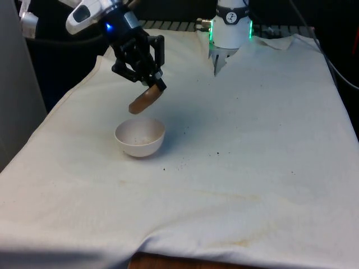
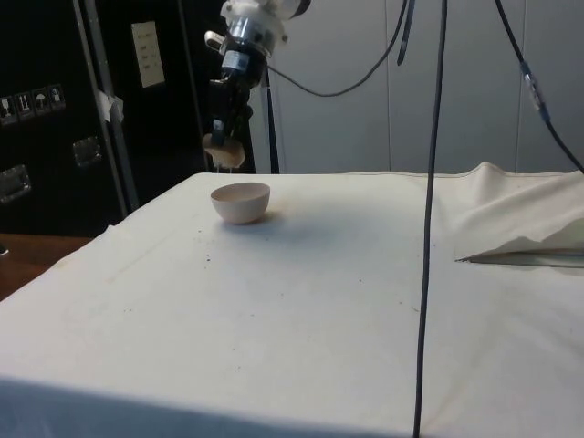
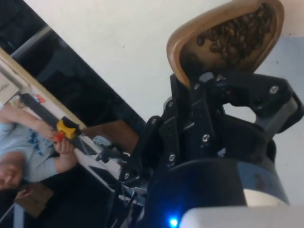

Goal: Pour the coffee beans from the cup into the bowl.

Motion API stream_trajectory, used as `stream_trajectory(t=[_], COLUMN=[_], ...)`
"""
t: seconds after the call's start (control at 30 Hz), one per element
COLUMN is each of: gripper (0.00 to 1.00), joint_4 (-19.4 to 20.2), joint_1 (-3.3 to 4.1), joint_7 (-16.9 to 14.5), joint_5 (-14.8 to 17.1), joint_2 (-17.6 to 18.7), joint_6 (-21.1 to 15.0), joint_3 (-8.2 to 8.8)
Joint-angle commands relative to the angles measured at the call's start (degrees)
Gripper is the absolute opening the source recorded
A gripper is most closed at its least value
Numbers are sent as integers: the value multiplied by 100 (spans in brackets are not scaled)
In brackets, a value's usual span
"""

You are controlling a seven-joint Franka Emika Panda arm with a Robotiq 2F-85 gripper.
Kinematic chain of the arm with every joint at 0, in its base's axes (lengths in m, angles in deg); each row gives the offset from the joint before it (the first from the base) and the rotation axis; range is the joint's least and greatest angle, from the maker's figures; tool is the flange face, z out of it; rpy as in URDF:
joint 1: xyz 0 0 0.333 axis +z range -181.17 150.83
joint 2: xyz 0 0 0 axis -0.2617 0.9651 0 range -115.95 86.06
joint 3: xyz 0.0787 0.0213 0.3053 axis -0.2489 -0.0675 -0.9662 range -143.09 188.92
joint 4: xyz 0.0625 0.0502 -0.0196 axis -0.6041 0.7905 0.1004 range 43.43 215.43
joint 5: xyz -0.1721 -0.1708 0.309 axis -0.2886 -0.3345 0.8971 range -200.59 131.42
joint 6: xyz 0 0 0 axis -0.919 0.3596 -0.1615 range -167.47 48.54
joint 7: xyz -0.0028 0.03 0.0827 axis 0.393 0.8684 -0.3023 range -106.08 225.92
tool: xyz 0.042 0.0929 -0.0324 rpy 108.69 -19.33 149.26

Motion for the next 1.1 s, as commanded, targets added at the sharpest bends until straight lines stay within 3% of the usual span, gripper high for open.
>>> stream_trajectory(t=[0.0, 0.23, 0.27, 0.3, 0.5, 0.53, 0.57, 0.73, 0.77, 0.8, 1.03, 1.07], gripper=[3, 3, 3, 3, 3, 3, 3, 3, 3, 3, 3, 3], joint_4=[-57, -155, -103, -166, -241, -189, -252, -315, -275, -332, -418, -367], joint_1=[-57, -80, -17, -80, -109, -46, -109, -126, -74, -132, -178, -115], joint_7=[-17, -206, -172, -229, -378, -378, -395, -493, -527, -527, -659, -676], joint_5=[57, 401, 321, 447, 739, 710, 779, 991, 1020, 1071, 1369, 1375], joint_2=[34, 149, 109, 166, 264, 235, 281, 361, 350, 390, 521, 498], joint_6=[109, 453, 315, 504, 802, 716, 848, 1089, 1054, 1180, 1541, 1467], joint_3=[-23, 143, 155, 172, 309, 344, 332, 441, 498, 481, 630, 682])
